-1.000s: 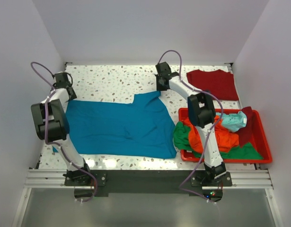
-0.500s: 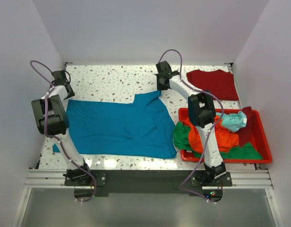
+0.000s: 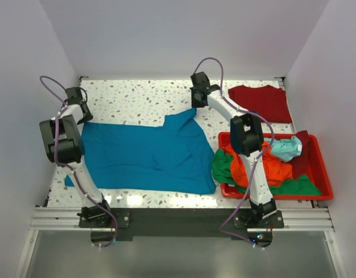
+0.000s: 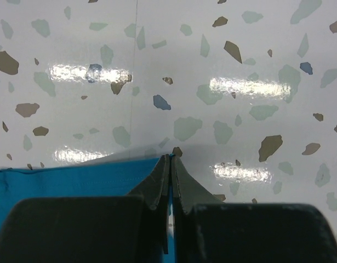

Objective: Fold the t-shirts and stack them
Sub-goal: Fold the tshirt

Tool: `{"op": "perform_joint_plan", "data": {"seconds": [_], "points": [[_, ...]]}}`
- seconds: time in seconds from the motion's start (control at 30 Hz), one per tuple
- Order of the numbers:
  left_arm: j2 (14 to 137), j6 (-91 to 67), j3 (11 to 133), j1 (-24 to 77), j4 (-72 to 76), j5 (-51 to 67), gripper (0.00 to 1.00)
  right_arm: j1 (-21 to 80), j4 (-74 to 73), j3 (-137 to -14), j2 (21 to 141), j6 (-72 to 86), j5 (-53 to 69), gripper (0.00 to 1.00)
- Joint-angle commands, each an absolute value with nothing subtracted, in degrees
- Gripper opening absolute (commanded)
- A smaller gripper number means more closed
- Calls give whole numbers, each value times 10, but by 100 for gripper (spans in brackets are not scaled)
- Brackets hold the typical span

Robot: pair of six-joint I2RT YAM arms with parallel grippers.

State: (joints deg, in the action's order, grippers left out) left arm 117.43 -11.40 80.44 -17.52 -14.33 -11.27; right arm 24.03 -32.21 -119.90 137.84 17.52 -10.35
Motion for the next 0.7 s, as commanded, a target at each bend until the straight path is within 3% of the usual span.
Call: {"op": "perform_joint_plan", "data": {"seconds": [0.0,0.67], "points": [[1174,-120,816,-180,-138,-116,37,234,-322,-1223,1390,177,-103,0],[1208,-116,820,-179,-142,-132,26,232,-318,-1216,1384,184,-100,0]]}}
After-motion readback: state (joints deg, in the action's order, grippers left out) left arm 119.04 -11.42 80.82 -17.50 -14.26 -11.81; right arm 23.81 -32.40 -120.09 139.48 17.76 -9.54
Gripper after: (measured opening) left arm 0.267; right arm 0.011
